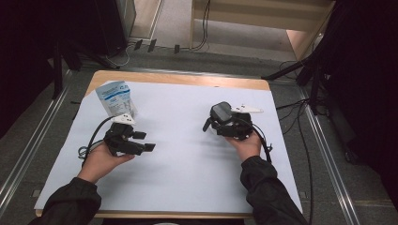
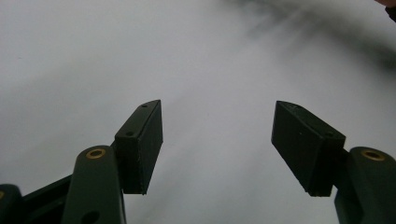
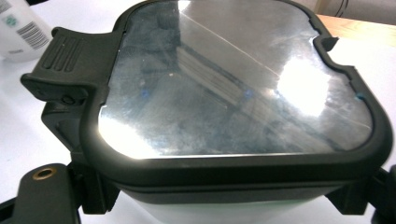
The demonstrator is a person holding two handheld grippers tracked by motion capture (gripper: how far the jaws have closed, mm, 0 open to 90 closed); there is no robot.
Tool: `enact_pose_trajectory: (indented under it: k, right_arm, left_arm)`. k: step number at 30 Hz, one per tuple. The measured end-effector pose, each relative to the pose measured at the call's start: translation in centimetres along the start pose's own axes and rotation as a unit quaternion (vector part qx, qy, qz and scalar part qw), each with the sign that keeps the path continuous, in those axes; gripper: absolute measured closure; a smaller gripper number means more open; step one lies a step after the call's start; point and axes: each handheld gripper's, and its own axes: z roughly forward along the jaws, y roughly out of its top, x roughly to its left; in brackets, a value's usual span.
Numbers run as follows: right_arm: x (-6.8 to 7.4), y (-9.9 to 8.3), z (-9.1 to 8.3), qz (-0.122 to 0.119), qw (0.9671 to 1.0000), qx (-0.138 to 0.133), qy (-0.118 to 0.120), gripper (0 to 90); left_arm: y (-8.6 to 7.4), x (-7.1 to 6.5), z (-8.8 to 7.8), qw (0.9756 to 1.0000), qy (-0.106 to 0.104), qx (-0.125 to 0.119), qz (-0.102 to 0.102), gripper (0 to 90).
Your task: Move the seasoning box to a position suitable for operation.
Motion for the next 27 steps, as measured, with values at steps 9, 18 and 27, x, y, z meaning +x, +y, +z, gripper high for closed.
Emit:
enact_pose_trajectory:
  k: [9, 18, 27]
  right_arm:
    - [2.4, -0.2, 0.6, -0.012, 0.9999, 0.003, 0.01, 16.3]
    - [4.7, -0.5, 1.8, -0.022, 0.9995, 0.011, 0.02, 16.3]
    - [6.7, -0.9, 3.1, -0.023, 0.9989, 0.014, 0.037, 16.3]
  left_arm:
    - [0.3, 0.1, 0.2, 1.0, -0.003, 0.002, 0.003, 34.8]
    - [0.2, 0.2, 0.1, 1.0, -0.003, -0.002, -0.001, 34.8]
    - [0.1, 0.2, 0.0, 1.0, 0.0, -0.001, 0.0, 34.8]
